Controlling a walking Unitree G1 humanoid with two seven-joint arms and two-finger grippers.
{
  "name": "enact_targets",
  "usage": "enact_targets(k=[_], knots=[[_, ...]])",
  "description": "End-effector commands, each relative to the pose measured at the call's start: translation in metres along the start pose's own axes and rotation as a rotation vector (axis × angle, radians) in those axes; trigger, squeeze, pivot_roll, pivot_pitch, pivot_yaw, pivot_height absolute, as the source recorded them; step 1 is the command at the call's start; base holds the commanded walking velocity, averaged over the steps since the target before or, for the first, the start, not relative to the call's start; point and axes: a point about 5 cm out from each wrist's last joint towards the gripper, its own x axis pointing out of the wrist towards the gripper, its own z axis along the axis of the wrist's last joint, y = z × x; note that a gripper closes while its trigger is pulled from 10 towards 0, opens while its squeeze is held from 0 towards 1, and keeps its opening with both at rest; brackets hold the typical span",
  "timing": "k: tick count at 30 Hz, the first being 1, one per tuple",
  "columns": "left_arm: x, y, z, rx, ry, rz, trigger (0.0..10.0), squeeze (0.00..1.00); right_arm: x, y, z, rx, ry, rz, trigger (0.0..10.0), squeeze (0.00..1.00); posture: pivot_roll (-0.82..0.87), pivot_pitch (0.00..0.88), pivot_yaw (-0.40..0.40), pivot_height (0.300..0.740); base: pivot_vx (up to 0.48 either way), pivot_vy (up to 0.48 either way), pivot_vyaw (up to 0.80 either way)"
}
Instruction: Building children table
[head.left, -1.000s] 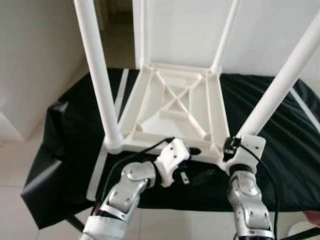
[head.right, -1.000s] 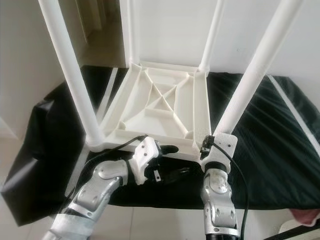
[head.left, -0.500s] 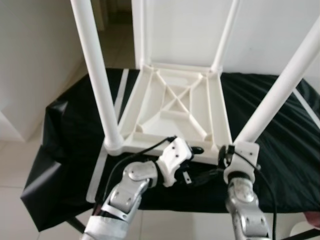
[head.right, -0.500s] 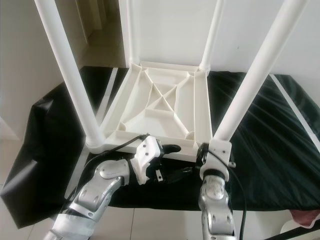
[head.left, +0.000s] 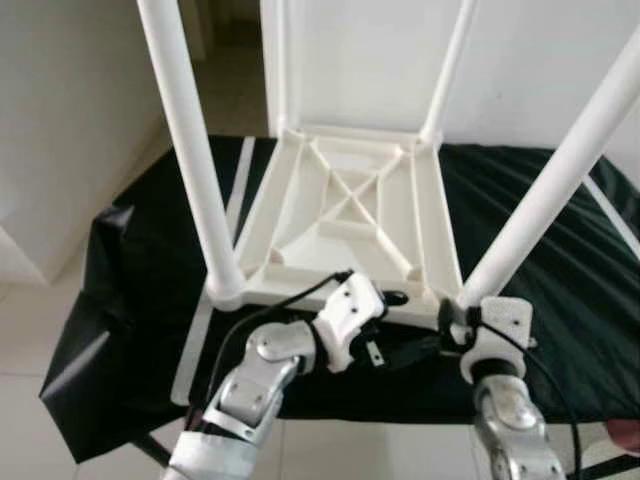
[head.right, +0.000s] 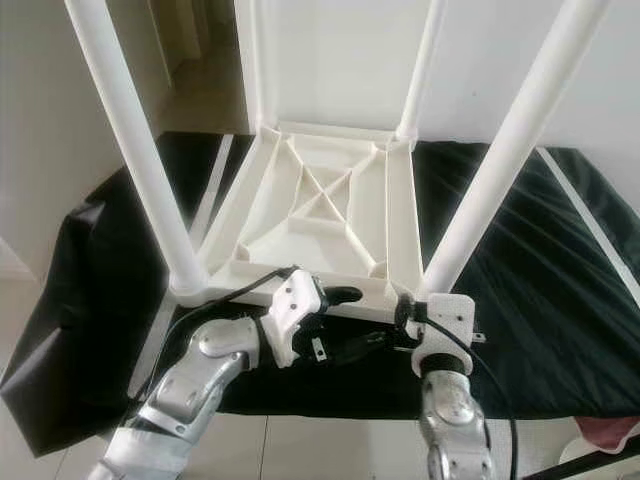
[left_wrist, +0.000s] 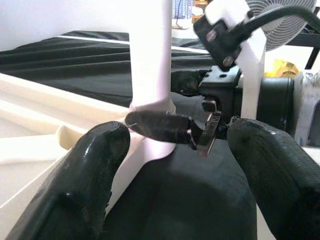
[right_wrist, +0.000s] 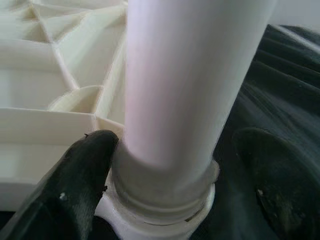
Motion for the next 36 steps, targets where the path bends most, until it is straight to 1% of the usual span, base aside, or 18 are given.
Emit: enact_targets(k=[1,4,5,6,8,11,12,15,17,20,23,24,26,27,29,30,31,36], knots=[[-0.003,-0.003,0.000,-0.011,0.002,0.009,10.0,0.00,-0.003,-0.007,0.003,0.017,-0.023,0.040,10.0,0.00,0.02,0.000,-0.053,0.740,0.000,0.000,0.00],[-0.005,-0.005,-0.002,0.016,0.014,-0.005,10.0,0.00,-0.004,-0.012,0.003,0.010,-0.035,0.070,10.0,0.00,0.03,0.000,-0.059,0.740,0.000,0.000,0.00],[-0.007,-0.007,-0.005,0.036,0.039,-0.011,10.0,0.00,-0.002,-0.023,0.002,0.003,-0.043,0.111,10.0,0.00,0.03,0.000,-0.062,0.740,0.000,0.000,0.00],[-0.006,-0.007,-0.006,0.031,0.039,-0.011,10.0,0.00,0.000,-0.027,0.003,0.006,-0.043,0.158,10.0,0.00,0.03,0.000,-0.061,0.740,0.000,0.000,0.00],[-0.006,-0.007,-0.006,0.031,0.039,-0.011,10.0,0.00,0.000,-0.027,0.003,0.006,-0.043,0.158,10.0,0.00,0.03,0.000,-0.061,0.740,0.000,0.000,0.00],[-0.004,-0.009,-0.005,0.016,0.034,-0.019,10.0,0.00,0.005,-0.033,0.005,-0.005,-0.039,0.288,10.0,0.00,0.03,0.000,-0.061,0.740,0.000,0.000,0.00],[-0.004,-0.009,-0.005,0.016,0.034,-0.019,10.0,0.00,0.005,-0.033,0.005,-0.005,-0.039,0.288,10.0,0.00,0.03,0.000,-0.061,0.740,0.000,0.000,0.00],[-0.005,-0.007,-0.004,0.012,0.036,-0.022,10.0,0.00,0.016,-0.041,0.010,-0.034,-0.031,0.373,10.0,0.00,0.03,0.000,-0.059,0.740,0.000,0.000,0.00],[-0.006,-0.006,-0.004,0.011,0.036,-0.022,10.0,0.00,0.020,-0.042,0.012,-0.039,-0.027,0.394,10.0,0.00,0.03,0.000,-0.058,0.740,0.000,0.000,0.00],[-0.003,-0.004,-0.001,0.018,0.034,-0.022,10.0,0.00,0.029,-0.044,0.017,-0.068,-0.032,0.484,10.0,0.00,0.02,0.000,-0.053,0.740,0.000,0.000,0.00],[-0.002,-0.003,-0.001,0.021,0.032,-0.022,10.0,0.00,0.032,-0.044,0.017,-0.070,-0.030,0.501,10.0,0.00,0.02,0.000,-0.054,0.740,0.000,0.000,0.00],[0.001,-0.002,0.001,0.026,0.026,-0.024,10.0,0.00,0.038,-0.042,0.017,-0.085,-0.018,0.563,10.0,0.00,0.02,0.000,-0.050,0.740,0.000,0.000,0.00],[0.001,-0.002,0.001,0.029,0.024,-0.025,10.0,0.00,0.041,-0.041,0.016,-0.093,-0.004,0.605,10.0,0.00,0.02,0.000,-0.047,0.740,0.000,0.000,0.00],[0.001,-0.002,0.001,0.032,0.026,-0.027,10.0,0.00,0.043,-0.040,0.016,-0.102,0.002,0.619,8.7,0.00,0.02,0.000,-0.048,0.740,0.000,0.000,0.00],[0.002,-0.002,0.001,0.034,0.028,-0.028,10.0,0.00,0.044,-0.040,0.015,-0.107,0.006,0.635,8.7,0.00,0.02,0.000,-0.048,0.740,0.000,0.000,0.00],[0.002,-0.002,0.001,0.036,0.028,-0.028,10.0,0.00,0.046,-0.040,0.014,-0.111,0.011,0.644,2.1,0.00,0.02,0.000,-0.047,0.740,0.000,0.000,0.00],[0.002,-0.001,0.002,0.037,0.028,-0.028,10.0,0.00,0.048,-0.040,0.014,-0.111,0.014,0.652,0.0,0.00,0.03,0.000,-0.050,0.740,0.000,0.000,0.00],[0.002,0.002,0.003,0.043,0.026,-0.018,10.0,0.00,0.048,-0.042,0.007,-0.104,0.047,0.677,0.0,0.00,0.03,0.000,-0.055,0.740,0.000,0.000,0.00]])
